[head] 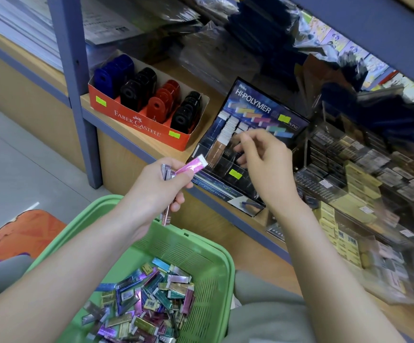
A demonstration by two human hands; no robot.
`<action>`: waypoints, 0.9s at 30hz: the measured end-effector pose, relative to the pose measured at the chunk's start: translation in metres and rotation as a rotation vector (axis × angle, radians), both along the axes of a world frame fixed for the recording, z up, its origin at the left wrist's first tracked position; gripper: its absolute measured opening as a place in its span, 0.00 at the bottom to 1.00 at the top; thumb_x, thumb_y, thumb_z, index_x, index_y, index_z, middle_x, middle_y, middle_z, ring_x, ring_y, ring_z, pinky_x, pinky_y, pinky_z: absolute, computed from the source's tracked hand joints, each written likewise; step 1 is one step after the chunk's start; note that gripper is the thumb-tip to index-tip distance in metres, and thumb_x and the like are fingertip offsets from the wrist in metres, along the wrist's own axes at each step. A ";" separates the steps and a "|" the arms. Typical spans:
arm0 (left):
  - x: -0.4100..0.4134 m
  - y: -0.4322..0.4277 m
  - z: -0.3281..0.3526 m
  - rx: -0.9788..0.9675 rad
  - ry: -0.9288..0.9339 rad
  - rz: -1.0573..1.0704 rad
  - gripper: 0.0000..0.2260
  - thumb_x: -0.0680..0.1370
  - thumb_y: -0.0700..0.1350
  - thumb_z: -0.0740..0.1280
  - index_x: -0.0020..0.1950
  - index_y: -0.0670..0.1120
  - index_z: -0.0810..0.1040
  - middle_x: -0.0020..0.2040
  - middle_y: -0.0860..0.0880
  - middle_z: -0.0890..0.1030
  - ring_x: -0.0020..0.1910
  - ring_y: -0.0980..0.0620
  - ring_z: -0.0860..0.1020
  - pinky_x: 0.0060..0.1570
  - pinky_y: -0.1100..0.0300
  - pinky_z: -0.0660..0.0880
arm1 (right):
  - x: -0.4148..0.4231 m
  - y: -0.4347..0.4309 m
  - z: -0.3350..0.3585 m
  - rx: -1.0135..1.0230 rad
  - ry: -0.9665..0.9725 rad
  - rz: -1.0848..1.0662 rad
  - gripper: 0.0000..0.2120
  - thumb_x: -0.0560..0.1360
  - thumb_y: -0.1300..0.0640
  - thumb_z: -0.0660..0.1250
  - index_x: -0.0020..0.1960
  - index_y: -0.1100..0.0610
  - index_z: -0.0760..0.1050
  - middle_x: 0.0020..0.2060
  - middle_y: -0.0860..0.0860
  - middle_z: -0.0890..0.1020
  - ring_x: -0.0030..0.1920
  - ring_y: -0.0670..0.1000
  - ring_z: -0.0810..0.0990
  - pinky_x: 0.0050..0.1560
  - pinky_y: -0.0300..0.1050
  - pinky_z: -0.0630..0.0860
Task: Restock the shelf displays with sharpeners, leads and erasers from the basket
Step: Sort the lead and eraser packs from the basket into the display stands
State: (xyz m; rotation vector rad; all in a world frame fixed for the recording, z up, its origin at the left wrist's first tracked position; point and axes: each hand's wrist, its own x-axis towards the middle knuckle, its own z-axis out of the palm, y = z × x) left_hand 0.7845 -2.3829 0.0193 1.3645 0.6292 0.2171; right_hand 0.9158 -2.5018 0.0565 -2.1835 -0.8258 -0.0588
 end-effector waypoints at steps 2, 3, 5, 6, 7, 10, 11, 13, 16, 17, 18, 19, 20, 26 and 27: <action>0.000 -0.001 0.000 0.016 -0.007 -0.001 0.03 0.79 0.44 0.65 0.46 0.47 0.77 0.23 0.57 0.76 0.21 0.60 0.69 0.23 0.69 0.68 | -0.013 0.001 0.008 -0.014 0.173 0.086 0.09 0.80 0.53 0.59 0.47 0.52 0.78 0.39 0.46 0.81 0.35 0.40 0.79 0.40 0.37 0.78; -0.001 -0.001 0.001 0.028 -0.010 -0.003 0.03 0.79 0.44 0.65 0.47 0.47 0.77 0.24 0.57 0.76 0.21 0.60 0.69 0.23 0.69 0.68 | -0.018 0.001 0.010 -0.047 0.231 0.133 0.09 0.80 0.52 0.60 0.48 0.51 0.78 0.40 0.46 0.82 0.36 0.41 0.80 0.40 0.35 0.78; -0.001 -0.001 0.002 0.046 -0.023 -0.015 0.03 0.78 0.45 0.66 0.47 0.47 0.78 0.26 0.56 0.77 0.21 0.60 0.69 0.23 0.69 0.68 | -0.024 0.001 0.011 -0.093 0.310 0.219 0.06 0.78 0.53 0.64 0.50 0.52 0.79 0.42 0.48 0.83 0.38 0.43 0.81 0.40 0.36 0.79; -0.001 -0.001 0.003 0.053 -0.029 -0.022 0.03 0.78 0.45 0.66 0.48 0.47 0.78 0.28 0.56 0.78 0.22 0.60 0.69 0.23 0.69 0.68 | -0.026 0.001 0.011 -0.100 0.333 0.249 0.04 0.77 0.55 0.66 0.50 0.53 0.79 0.41 0.49 0.83 0.38 0.44 0.82 0.40 0.36 0.79; -0.002 -0.002 0.003 0.060 -0.034 -0.027 0.03 0.78 0.45 0.66 0.48 0.47 0.79 0.30 0.55 0.79 0.23 0.60 0.69 0.24 0.68 0.68 | -0.028 0.001 0.010 -0.099 0.351 0.268 0.04 0.76 0.57 0.68 0.50 0.55 0.79 0.40 0.51 0.83 0.37 0.45 0.82 0.40 0.37 0.80; -0.002 -0.002 0.003 0.051 -0.034 -0.009 0.04 0.78 0.45 0.67 0.50 0.47 0.78 0.34 0.52 0.80 0.23 0.59 0.70 0.25 0.67 0.69 | -0.030 0.000 0.010 -0.060 0.416 0.282 0.02 0.75 0.61 0.69 0.48 0.57 0.79 0.37 0.51 0.82 0.36 0.45 0.82 0.40 0.37 0.79; -0.001 -0.002 0.003 0.049 -0.026 0.005 0.04 0.78 0.46 0.67 0.50 0.47 0.77 0.32 0.52 0.79 0.23 0.58 0.70 0.25 0.66 0.69 | -0.030 0.000 0.010 -0.038 0.439 0.277 0.02 0.75 0.62 0.68 0.47 0.56 0.79 0.36 0.50 0.81 0.36 0.45 0.82 0.41 0.37 0.79; -0.001 0.001 0.002 0.059 -0.011 0.027 0.05 0.78 0.47 0.66 0.49 0.47 0.76 0.27 0.52 0.76 0.23 0.57 0.69 0.26 0.64 0.68 | -0.029 -0.002 0.012 0.003 0.481 0.259 0.02 0.76 0.61 0.67 0.47 0.56 0.78 0.36 0.48 0.81 0.37 0.45 0.82 0.42 0.38 0.80; -0.001 0.005 0.003 0.077 -0.025 0.027 0.04 0.78 0.48 0.66 0.47 0.47 0.76 0.26 0.52 0.75 0.22 0.57 0.69 0.27 0.63 0.67 | -0.032 -0.001 0.013 0.063 0.507 0.265 0.03 0.76 0.61 0.67 0.48 0.57 0.78 0.40 0.52 0.81 0.39 0.45 0.81 0.43 0.39 0.80; -0.001 0.004 0.004 0.079 -0.031 0.020 0.04 0.78 0.47 0.66 0.47 0.47 0.76 0.26 0.52 0.75 0.22 0.57 0.69 0.27 0.63 0.67 | -0.033 0.000 0.012 0.087 0.501 0.263 0.03 0.76 0.62 0.67 0.48 0.57 0.78 0.41 0.54 0.82 0.39 0.46 0.81 0.43 0.39 0.80; -0.002 0.004 0.005 0.066 -0.038 0.015 0.04 0.78 0.47 0.66 0.47 0.48 0.76 0.28 0.51 0.76 0.23 0.57 0.69 0.28 0.63 0.67 | -0.034 0.001 0.012 0.116 0.486 0.254 0.03 0.75 0.62 0.68 0.48 0.57 0.78 0.40 0.54 0.82 0.39 0.46 0.81 0.43 0.38 0.80; -0.002 0.003 0.005 0.041 -0.043 0.015 0.03 0.77 0.47 0.67 0.49 0.48 0.75 0.30 0.49 0.76 0.23 0.57 0.70 0.29 0.62 0.68 | -0.035 0.001 0.012 0.156 0.463 0.234 0.02 0.75 0.62 0.68 0.47 0.58 0.79 0.39 0.53 0.82 0.38 0.45 0.81 0.42 0.38 0.80; -0.001 0.002 0.005 0.006 -0.039 0.017 0.05 0.77 0.45 0.67 0.51 0.49 0.73 0.32 0.48 0.76 0.24 0.56 0.71 0.29 0.62 0.68 | -0.034 0.001 0.014 0.211 0.436 0.201 0.02 0.75 0.62 0.68 0.47 0.58 0.79 0.38 0.51 0.82 0.37 0.45 0.81 0.42 0.37 0.80; 0.004 0.001 0.004 -0.188 0.011 0.037 0.09 0.75 0.32 0.62 0.53 0.39 0.69 0.44 0.42 0.72 0.36 0.52 0.72 0.41 0.57 0.72 | 0.009 -0.017 0.011 0.371 0.017 -0.210 0.01 0.79 0.57 0.64 0.49 0.53 0.74 0.42 0.49 0.80 0.42 0.46 0.82 0.47 0.41 0.80; 0.004 0.001 0.004 -0.206 0.005 0.043 0.07 0.76 0.32 0.62 0.51 0.40 0.69 0.45 0.42 0.72 0.37 0.51 0.72 0.45 0.55 0.72 | 0.018 -0.021 0.005 0.336 -0.044 -0.262 0.01 0.79 0.56 0.64 0.49 0.52 0.74 0.43 0.49 0.81 0.43 0.48 0.82 0.48 0.43 0.79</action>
